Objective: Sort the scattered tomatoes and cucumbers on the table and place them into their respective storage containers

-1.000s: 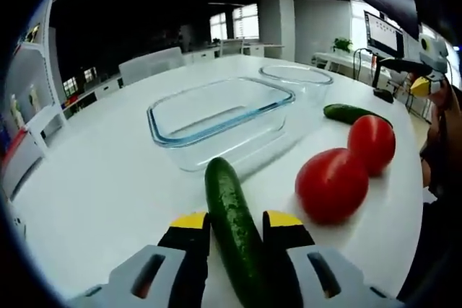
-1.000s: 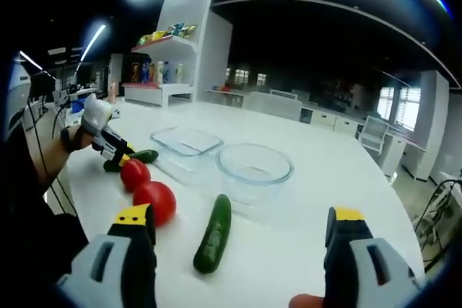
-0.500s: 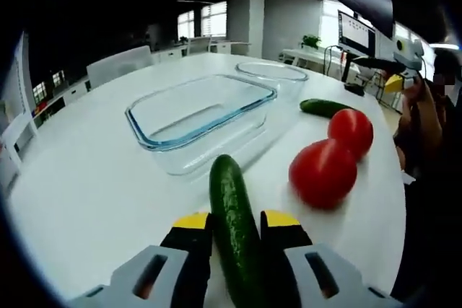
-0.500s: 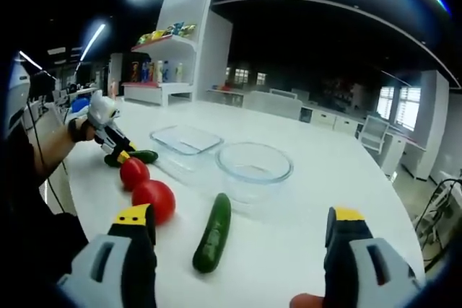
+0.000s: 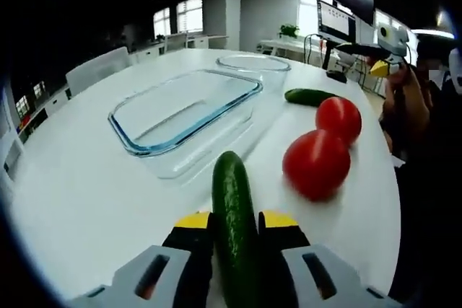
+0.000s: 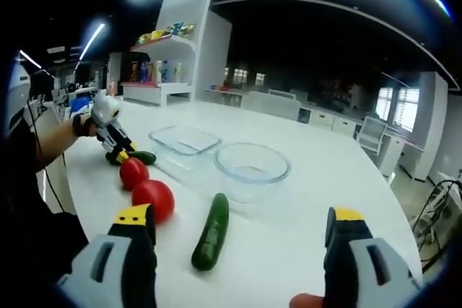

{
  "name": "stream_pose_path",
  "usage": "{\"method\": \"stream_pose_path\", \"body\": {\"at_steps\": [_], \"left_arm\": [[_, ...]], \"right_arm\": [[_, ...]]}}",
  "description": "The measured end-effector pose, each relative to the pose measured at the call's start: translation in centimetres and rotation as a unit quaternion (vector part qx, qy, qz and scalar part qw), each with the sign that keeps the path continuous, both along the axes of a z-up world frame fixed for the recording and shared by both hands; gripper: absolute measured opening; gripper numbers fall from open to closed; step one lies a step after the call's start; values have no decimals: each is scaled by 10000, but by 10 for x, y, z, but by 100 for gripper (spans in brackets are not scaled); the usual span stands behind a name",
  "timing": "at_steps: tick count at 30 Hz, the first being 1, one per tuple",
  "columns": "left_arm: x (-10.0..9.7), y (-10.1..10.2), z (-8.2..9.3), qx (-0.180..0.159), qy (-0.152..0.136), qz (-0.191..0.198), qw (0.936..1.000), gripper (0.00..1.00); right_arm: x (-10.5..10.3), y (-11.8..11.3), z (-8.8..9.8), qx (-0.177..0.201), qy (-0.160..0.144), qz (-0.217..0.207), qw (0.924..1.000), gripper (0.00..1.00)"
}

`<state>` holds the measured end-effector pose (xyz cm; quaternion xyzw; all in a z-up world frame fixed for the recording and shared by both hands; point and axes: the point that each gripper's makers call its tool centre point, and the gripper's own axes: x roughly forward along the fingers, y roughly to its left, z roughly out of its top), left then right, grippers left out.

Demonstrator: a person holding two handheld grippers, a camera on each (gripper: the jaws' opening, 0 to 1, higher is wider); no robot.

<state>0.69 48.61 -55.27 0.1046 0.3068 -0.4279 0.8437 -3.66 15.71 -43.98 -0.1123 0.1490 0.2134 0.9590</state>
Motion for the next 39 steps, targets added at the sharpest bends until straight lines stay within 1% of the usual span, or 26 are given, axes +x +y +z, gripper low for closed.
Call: {"method": "stream_pose_path", "body": {"at_steps": [1, 2, 4, 7, 10, 11, 13, 14, 18, 23, 24, 26, 28, 32, 37, 39], "left_arm": [[0, 0, 0, -80, 29, -30, 10000, 23], [-2, -3, 1, -269, 142, -77, 9995, 22], [-1, -1, 1, -407, 133, -99, 9990, 22], [-2, -2, 2, -470, 43, -178, 9987, 22], [-3, -3, 2, -411, -118, -326, 9986, 22], [-3, -4, 2, -343, -179, -371, 9986, 22], [-3, -5, 2, -238, -181, -322, 9990, 22], [-4, -5, 2, -176, -233, -358, 9989, 22], [-5, -4, 2, -49, -230, -335, 9992, 22], [-9, -2, 1, -37, -187, -405, 9990, 21], [-11, -1, 1, -19, -216, -488, 9986, 21], [-9, 2, 2, -5, -259, -458, 9986, 21], [-9, 5, 4, -14, -283, -450, 9986, 21], [-8, 9, 13, -30, -413, -467, 9981, 22], [-10, 12, 22, 63, -560, -534, 9970, 22], [-8, 12, 27, 93, -723, -544, 9959, 22]], "right_arm": [[0, -1, 0, -5, 5, -8, 10000, 93], [0, -1, -1, -7, 8, -10, 10000, 93], [-1, -1, -1, 9, 14, -7, 10000, 93], [-1, -1, -1, 27, 8, 4, 10000, 93], [-1, -1, -1, 23, 6, 14, 10000, 93], [-1, -1, -1, 24, 2, 16, 10000, 93], [0, -1, -1, 39, -5, 14, 10000, 93], [-1, -2, 0, 45, -9, 13, 10000, 93], [-2, -3, 0, 61, -24, 5, 10000, 93], [-3, -6, 0, 70, -22, -31, 10000, 93], [-3, -6, 0, 72, -25, -29, 10000, 93], [-3, -6, 0, 78, -35, -23, 10000, 93], [-3, -5, 1, 80, -41, -12, 10000, 93], [-3, -3, 2, 70, -51, 2, 10000, 93], [-5, -3, 5, 77, -79, -7, 9999, 93], [-5, -4, 5, 67, -80, -14, 9999, 93]]}}
